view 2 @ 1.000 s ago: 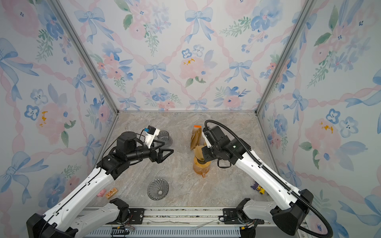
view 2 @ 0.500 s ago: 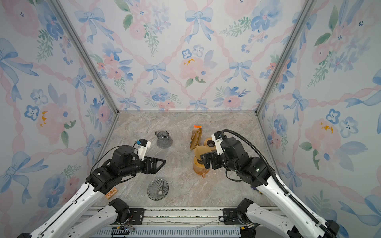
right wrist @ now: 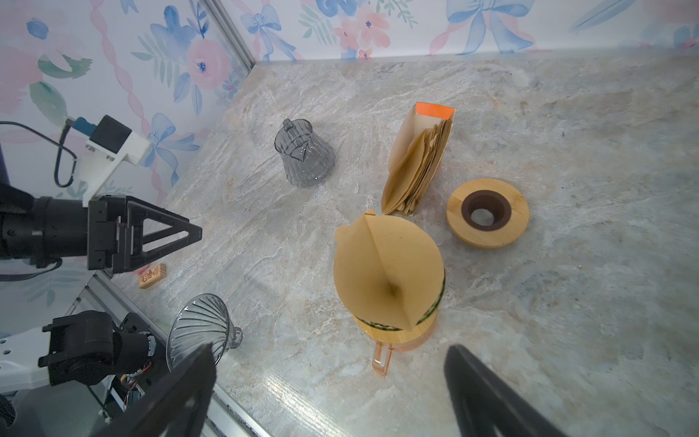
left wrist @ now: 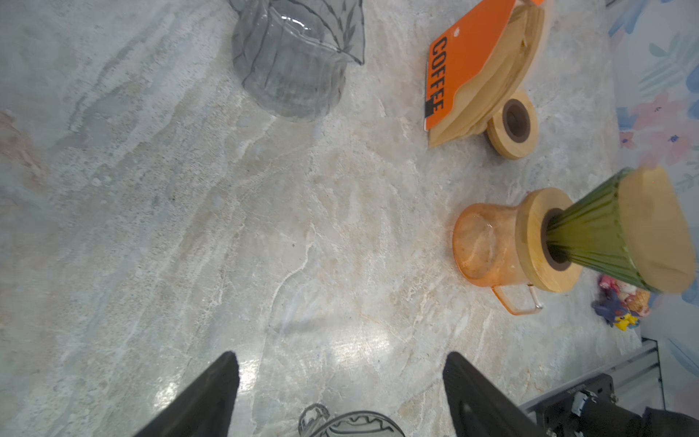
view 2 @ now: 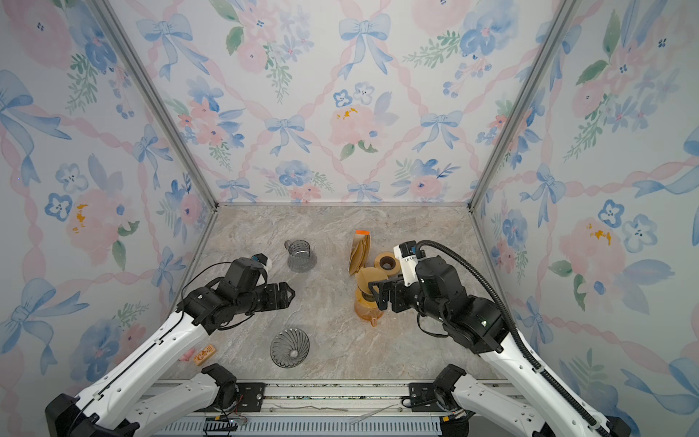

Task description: Place the coffee filter in the dripper

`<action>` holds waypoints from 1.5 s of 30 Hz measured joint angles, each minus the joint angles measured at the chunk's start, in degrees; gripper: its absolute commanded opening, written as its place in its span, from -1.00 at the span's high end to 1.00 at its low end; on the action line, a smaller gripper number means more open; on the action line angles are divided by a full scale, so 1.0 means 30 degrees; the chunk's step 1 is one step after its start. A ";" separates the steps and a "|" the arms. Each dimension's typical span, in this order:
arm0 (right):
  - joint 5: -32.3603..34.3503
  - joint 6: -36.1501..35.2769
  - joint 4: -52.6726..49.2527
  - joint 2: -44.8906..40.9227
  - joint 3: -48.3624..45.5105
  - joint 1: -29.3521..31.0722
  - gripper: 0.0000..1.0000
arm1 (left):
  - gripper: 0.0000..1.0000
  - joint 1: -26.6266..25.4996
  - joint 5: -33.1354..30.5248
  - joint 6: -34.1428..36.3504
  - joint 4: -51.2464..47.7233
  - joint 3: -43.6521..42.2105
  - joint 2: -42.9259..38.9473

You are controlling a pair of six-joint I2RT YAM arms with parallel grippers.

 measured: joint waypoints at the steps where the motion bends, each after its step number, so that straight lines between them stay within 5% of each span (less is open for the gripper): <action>1: 0.0007 0.0000 -0.0015 -0.0044 -0.0051 0.0000 -0.93 | -0.68 0.0444 0.0000 0.0044 0.0044 0.0393 0.0539; 11: 0.0809 -0.0073 0.0029 -0.0787 -0.0656 0.0000 -0.93 | -0.53 0.3344 0.0678 0.1392 0.1508 0.3118 0.5712; 25: 0.1800 -0.0066 -0.0255 -0.0313 -0.0656 0.0000 -0.93 | -0.24 0.3840 0.0714 0.2732 0.2696 0.8298 1.3100; 45: 0.1858 0.0007 -0.0539 -0.0226 -0.0670 0.0000 -0.93 | 0.18 0.3854 -0.0714 0.3592 0.2827 1.0673 1.6531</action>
